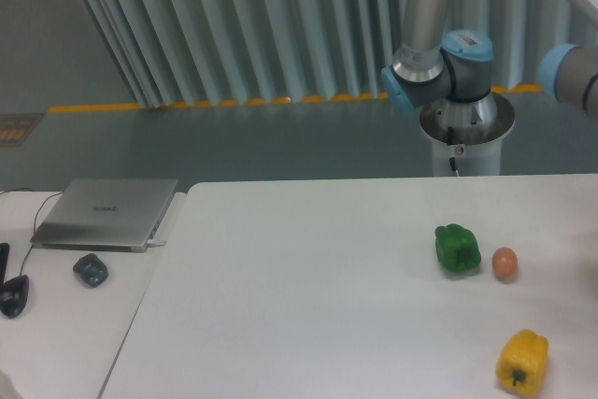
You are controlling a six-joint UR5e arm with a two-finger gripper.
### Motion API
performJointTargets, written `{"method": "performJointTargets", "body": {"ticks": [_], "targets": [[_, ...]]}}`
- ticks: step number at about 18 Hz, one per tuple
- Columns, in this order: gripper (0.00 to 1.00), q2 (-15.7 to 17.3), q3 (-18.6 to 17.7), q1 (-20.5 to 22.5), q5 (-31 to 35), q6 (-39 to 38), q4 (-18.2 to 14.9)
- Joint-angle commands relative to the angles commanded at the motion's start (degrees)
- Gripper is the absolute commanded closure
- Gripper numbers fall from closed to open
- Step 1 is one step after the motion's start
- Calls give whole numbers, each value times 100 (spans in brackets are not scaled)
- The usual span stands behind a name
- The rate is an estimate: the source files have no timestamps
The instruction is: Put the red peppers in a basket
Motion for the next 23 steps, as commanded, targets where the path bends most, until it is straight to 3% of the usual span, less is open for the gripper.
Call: {"method": "performJointTargets", "body": {"ticks": [5, 10, 14, 15, 16, 17, 23], "targets": [[71, -298, 96, 325, -44, -172, 739], [69, -563, 351, 396, -17, -567, 1118], [46, -633, 431, 396, -17, -709, 1153], [36, -633, 431, 396, -17, -701, 1153], [15, -633, 431, 396, -17, -700, 1153], [0, -642, 413, 388, -17, -709, 1153], [0, -563, 290, 361, -44, -718, 1162]]}}
